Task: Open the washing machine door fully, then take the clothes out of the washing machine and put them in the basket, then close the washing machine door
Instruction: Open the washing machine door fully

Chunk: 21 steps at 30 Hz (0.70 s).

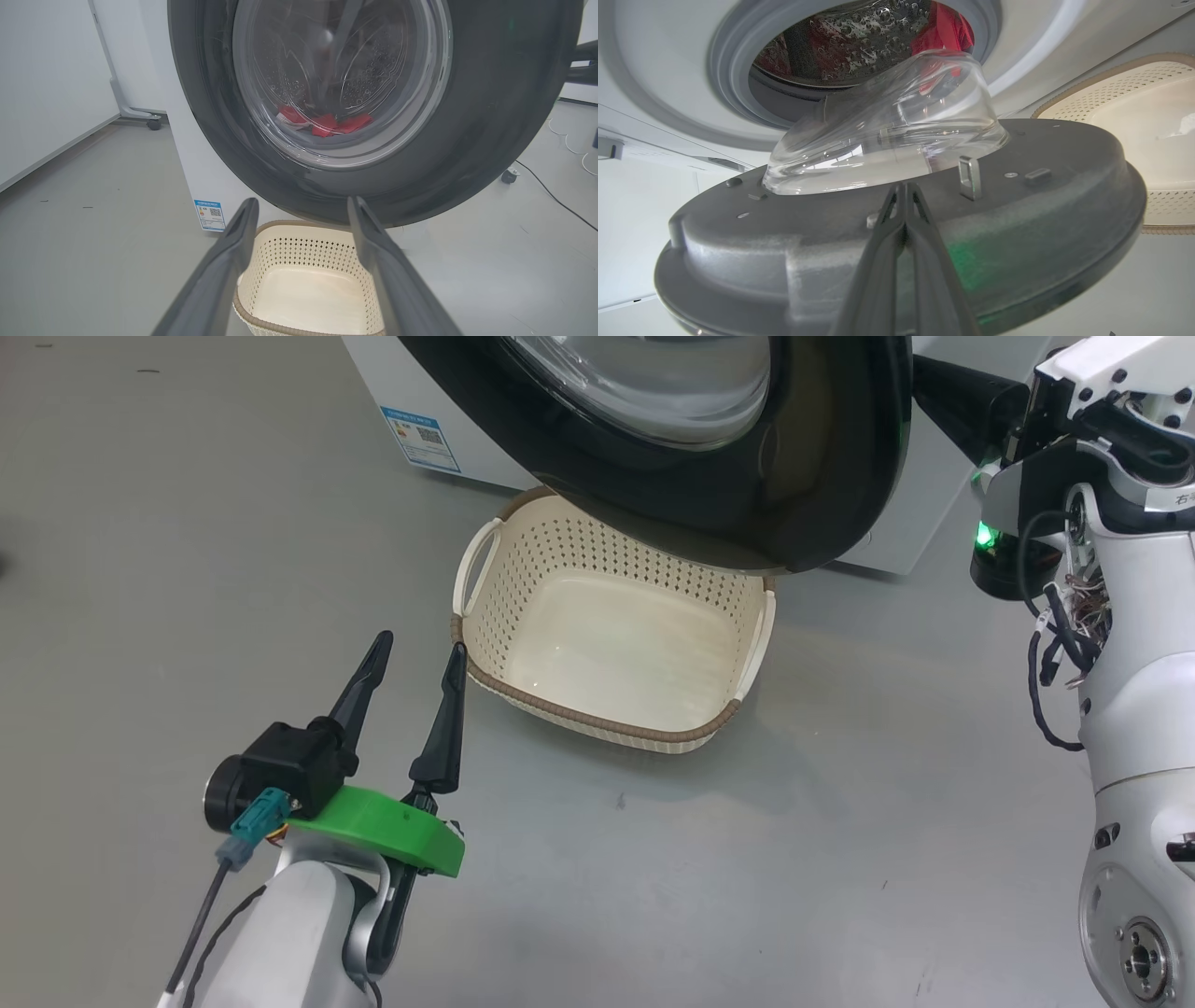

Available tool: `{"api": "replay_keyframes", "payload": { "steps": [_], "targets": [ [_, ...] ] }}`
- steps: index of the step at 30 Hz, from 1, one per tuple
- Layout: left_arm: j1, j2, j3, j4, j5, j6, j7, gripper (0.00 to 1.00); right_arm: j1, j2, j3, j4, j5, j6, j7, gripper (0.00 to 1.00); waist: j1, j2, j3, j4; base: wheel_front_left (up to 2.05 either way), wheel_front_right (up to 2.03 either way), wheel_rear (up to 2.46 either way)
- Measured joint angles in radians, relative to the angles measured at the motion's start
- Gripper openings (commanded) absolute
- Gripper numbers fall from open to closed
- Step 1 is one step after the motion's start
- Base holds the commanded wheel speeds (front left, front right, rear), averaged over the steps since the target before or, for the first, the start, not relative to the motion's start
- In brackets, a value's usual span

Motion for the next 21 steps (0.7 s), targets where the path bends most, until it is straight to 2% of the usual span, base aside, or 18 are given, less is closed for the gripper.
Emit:
{"api": "replay_keyframes", "payload": {
  "steps": [12, 21],
  "targets": [
    [0.017, 0.0, 0.004, 0.0, 0.019, 0.008, 0.0, 1.0, 0.03, 0.007, 0.028, 0.012, 0.031, 0.0, 0.026, 0.0, 0.0, -0.0001, -0.034, -0.01, 0.0, 0.0, 0.0],
    [0.037, 0.0, 0.003, 0.0, 0.022, 0.008, 0.0, 1.0, 0.066, 0.008, 0.095, 0.021, 0.126, 0.0, 0.049, 0.0, 0.0, -0.0001, -0.053, -0.018, 0.0, 0.0, 0.0]
  ]
}}
